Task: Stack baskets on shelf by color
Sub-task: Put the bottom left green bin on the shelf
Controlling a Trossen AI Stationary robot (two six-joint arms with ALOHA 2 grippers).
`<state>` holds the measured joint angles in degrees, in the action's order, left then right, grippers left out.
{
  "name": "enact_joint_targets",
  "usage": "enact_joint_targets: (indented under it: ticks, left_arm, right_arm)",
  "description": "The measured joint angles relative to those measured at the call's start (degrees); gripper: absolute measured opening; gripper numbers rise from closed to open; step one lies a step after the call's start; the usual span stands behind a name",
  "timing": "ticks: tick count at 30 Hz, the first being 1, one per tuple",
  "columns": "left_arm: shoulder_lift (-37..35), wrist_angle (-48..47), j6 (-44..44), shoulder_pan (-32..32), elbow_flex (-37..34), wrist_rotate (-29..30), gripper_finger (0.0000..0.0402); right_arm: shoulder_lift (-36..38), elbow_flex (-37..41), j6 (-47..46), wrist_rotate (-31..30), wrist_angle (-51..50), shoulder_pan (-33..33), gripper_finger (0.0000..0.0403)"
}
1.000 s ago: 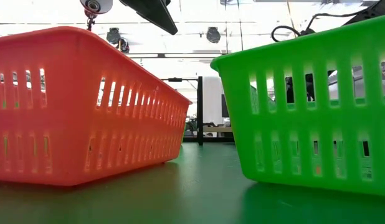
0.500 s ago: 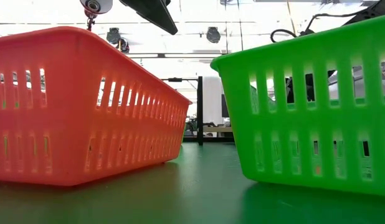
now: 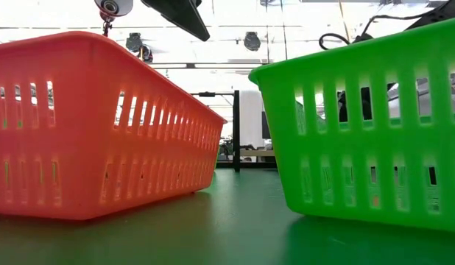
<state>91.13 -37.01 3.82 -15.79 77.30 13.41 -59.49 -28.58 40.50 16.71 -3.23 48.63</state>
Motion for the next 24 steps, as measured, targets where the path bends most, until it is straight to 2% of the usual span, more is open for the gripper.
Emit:
enact_joint_targets:
  ticks: [8, 10, 14, 18, 24]
  left_arm:
    - [0.00, -0.15, 0.29, 0.00, 0.00, -0.02, 0.0093]
    - [0.00, -0.10, 0.39, 0.00, 0.00, -0.01, 0.0093]
    - [0.00, -0.07, 1.09, 0.00, 0.00, -0.02, 0.0093]
    - [0.00, 0.41, 2.97, 0.00, 0.00, -0.02, 0.0093]
    - [0.00, 2.09, 7.00, 0.26, 0.02, -0.01, 0.0093]
  right_arm:
    - [5.87, -0.02, -3.62, -0.37, 0.41, -3.60, 0.0100]
    - [7.49, -0.03, -6.59, -3.18, 1.78, -5.21, 0.0100]
    - [9.75, -1.44, -13.19, -12.68, 0.22, -9.23, 0.0100]
    - [10.05, -6.66, -18.93, -20.37, -9.30, -13.94, 0.0100]
    - [9.45, -14.71, -28.58, -28.83, -26.79, -20.37, 0.0100]
